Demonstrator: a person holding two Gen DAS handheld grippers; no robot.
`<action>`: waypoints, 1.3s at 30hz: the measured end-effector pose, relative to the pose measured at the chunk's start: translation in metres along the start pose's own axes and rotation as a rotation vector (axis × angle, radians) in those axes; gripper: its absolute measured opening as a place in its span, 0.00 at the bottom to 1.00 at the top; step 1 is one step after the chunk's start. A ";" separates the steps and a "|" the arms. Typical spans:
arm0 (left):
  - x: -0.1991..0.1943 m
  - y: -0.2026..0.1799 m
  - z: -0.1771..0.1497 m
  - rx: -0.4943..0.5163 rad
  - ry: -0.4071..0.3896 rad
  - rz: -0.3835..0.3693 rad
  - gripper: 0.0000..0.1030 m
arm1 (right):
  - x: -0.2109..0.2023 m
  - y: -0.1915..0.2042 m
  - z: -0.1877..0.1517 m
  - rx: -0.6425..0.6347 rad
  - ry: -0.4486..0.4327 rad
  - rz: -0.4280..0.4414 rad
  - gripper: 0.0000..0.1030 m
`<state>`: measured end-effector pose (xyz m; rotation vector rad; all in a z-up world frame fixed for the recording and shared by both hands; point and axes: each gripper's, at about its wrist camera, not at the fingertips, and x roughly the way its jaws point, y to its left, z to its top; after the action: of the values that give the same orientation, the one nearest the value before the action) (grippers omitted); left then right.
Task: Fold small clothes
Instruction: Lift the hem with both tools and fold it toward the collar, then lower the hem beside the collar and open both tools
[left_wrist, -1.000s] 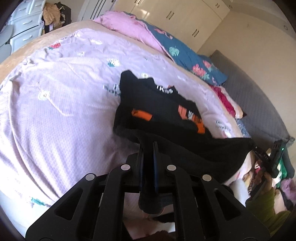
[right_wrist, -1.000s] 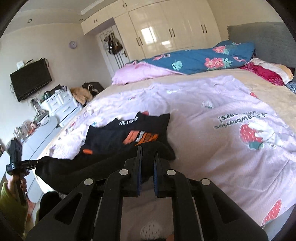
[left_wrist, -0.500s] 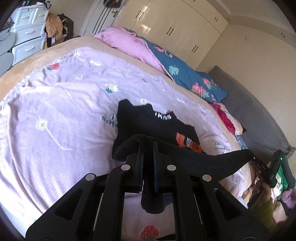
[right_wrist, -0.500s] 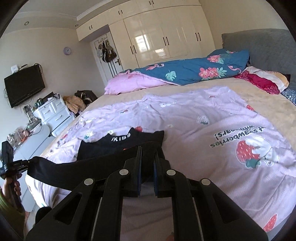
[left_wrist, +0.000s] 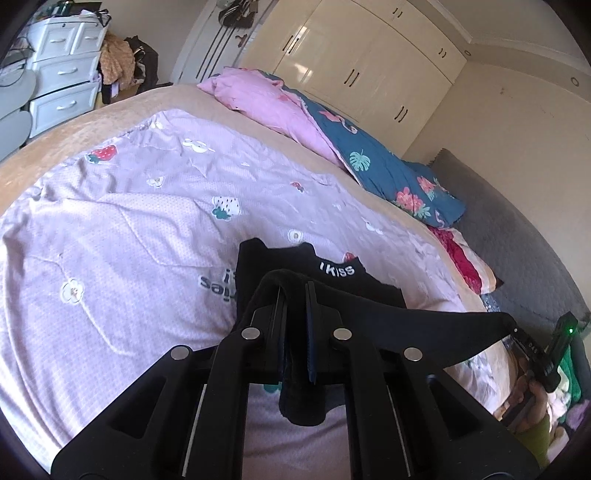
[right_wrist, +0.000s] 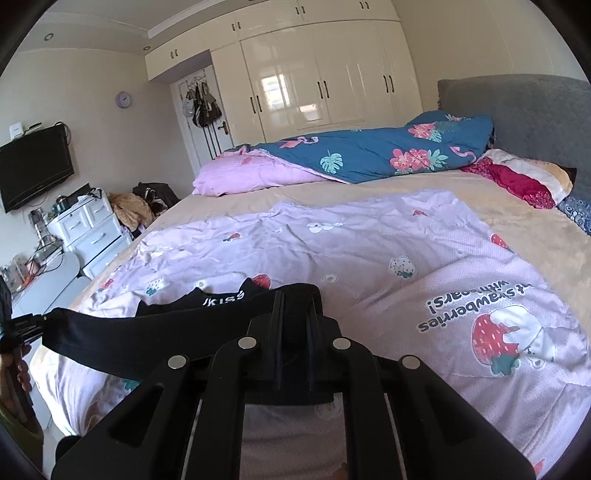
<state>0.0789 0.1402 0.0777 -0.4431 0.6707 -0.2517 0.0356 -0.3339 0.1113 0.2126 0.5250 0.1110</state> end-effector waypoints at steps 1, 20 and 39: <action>0.003 0.000 0.001 -0.003 0.000 0.000 0.02 | 0.004 -0.001 0.001 0.006 0.003 -0.007 0.09; 0.065 0.030 0.007 -0.044 0.061 0.063 0.02 | 0.089 -0.004 -0.007 0.004 0.101 -0.061 0.09; 0.108 0.038 0.014 -0.027 0.095 0.109 0.03 | 0.131 -0.007 -0.007 0.013 0.129 -0.116 0.09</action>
<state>0.1730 0.1385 0.0113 -0.4207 0.7900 -0.1613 0.1453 -0.3184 0.0407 0.1884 0.6651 0.0084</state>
